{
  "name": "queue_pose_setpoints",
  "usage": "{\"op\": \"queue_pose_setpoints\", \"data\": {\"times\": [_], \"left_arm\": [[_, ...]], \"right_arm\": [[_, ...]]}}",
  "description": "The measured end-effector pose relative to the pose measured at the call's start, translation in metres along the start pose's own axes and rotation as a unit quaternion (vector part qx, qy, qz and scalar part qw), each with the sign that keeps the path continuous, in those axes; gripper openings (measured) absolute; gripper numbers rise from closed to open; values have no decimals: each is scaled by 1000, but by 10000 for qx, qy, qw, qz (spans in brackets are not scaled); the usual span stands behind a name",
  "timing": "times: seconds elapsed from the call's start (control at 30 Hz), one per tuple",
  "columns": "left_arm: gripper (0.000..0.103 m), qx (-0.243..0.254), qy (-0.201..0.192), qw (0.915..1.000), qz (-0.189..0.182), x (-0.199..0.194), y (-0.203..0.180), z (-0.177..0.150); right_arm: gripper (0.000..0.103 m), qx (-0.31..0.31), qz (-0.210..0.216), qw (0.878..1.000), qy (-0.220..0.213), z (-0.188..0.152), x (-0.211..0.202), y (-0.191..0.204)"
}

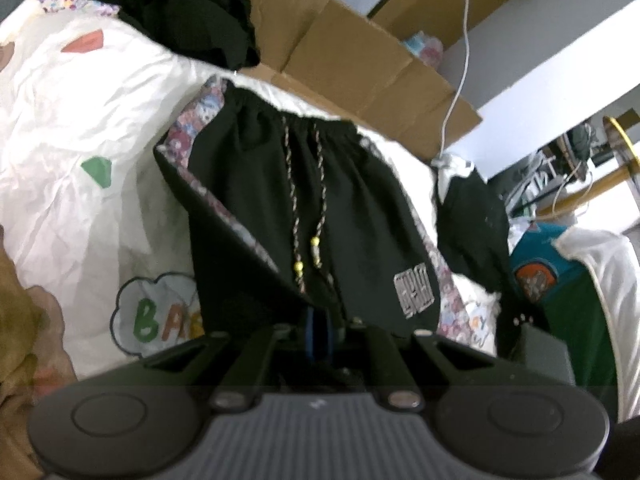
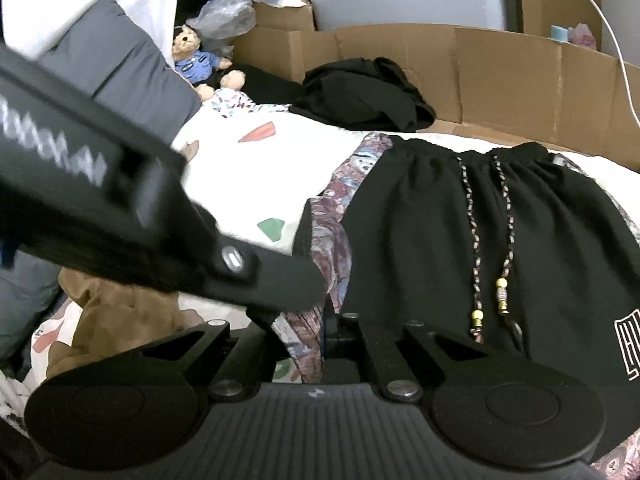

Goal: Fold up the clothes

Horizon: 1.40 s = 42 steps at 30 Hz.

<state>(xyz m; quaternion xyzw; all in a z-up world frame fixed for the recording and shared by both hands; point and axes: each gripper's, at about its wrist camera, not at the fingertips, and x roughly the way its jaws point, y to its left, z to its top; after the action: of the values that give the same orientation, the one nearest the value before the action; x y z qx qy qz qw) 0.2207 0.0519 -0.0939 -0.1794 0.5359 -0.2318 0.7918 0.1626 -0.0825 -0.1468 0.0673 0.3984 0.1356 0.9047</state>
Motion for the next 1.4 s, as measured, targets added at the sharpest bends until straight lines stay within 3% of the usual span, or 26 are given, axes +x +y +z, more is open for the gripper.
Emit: {"op": "queue_pose_setpoints", "data": {"times": [0.07, 0.2, 0.3, 0.87, 1.13, 1.4], "left_arm": [[14, 19, -132, 9999, 14, -2, -7, 1], [37, 77, -231, 9997, 99, -3, -19, 3], [46, 52, -262, 9995, 166, -1, -23, 3], [51, -109, -51, 9994, 320, 25, -46, -15], [52, 3, 73, 9990, 436, 36, -62, -23], [56, 84, 246, 9974, 670, 48, -74, -35]], "right_arm": [[3, 20, -16, 10000, -34, -1, -3, -4], [3, 172, -42, 9998, -97, 0, -11, -22], [3, 333, -112, 9992, -183, -1, -22, -41], [3, 1162, -443, 9911, -470, -4, -72, -152], [3, 1582, -423, 9850, -536, -11, -85, -186], [3, 1571, -538, 9837, -689, -15, -98, -208]]}}
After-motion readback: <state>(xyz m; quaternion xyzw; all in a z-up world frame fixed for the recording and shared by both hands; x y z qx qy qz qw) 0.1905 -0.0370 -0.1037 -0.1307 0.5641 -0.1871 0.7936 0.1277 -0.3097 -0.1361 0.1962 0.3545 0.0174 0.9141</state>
